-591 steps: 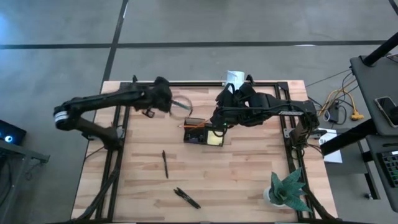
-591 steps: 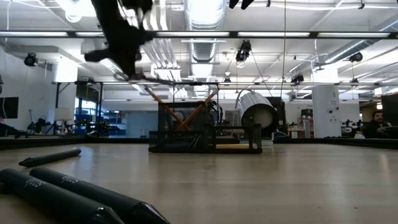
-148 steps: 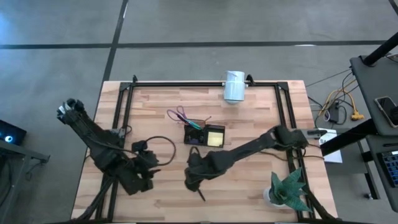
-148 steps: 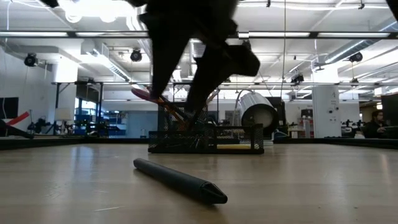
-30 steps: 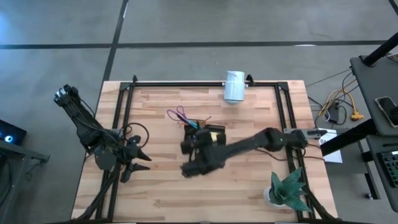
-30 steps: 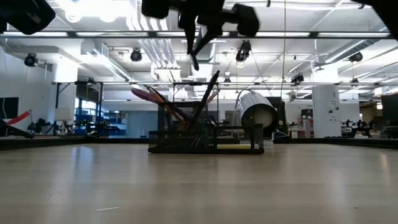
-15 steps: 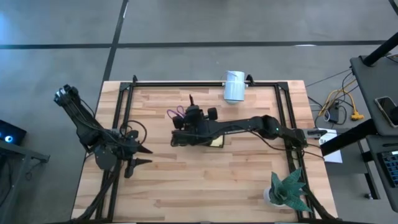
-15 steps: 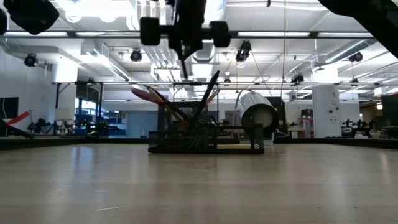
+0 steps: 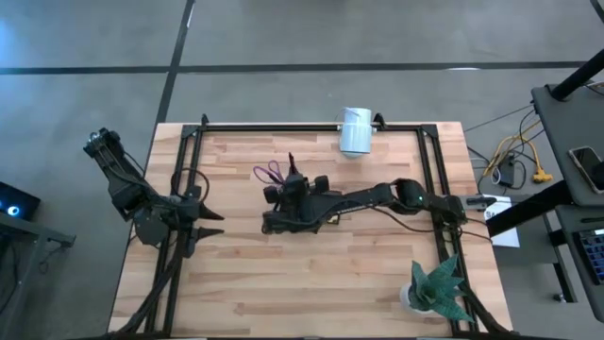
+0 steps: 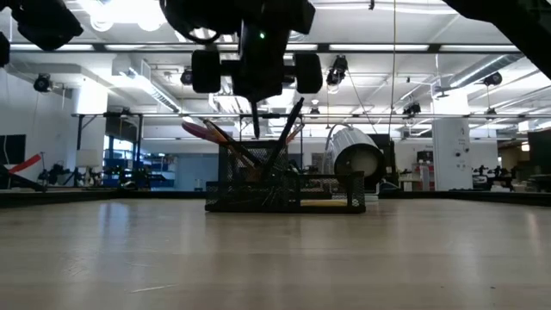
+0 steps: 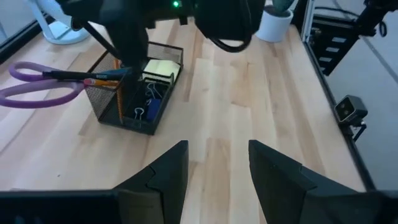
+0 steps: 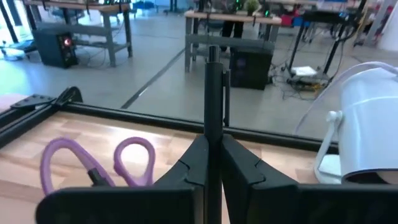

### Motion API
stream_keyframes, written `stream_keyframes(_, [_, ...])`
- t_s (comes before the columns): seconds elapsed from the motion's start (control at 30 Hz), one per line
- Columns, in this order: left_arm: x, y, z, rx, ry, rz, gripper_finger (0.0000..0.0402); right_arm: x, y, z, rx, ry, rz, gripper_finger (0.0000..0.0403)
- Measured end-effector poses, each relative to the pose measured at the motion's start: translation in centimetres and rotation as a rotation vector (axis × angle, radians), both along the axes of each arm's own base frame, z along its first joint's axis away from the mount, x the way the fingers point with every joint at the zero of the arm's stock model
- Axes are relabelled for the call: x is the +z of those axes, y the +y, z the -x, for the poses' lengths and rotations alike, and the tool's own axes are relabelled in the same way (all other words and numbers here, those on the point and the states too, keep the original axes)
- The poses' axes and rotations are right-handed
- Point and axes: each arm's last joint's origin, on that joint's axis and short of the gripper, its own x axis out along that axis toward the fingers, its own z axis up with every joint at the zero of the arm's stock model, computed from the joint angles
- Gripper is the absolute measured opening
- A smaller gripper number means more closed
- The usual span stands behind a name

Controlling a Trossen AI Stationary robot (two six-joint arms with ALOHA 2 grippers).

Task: Pick and place office supplies into organizer
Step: Put the black pen into the black desk organizer

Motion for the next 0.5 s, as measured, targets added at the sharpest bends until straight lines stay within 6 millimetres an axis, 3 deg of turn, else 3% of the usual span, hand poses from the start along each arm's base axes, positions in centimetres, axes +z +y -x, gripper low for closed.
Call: stream_keyframes(0.5, [-0.8, 0.4, 0.4, -0.023, 0.090, -0.069, 0.0150, -4.6, 0.5, 0.7, 0.009, 0.066, 0.043, 0.0026])
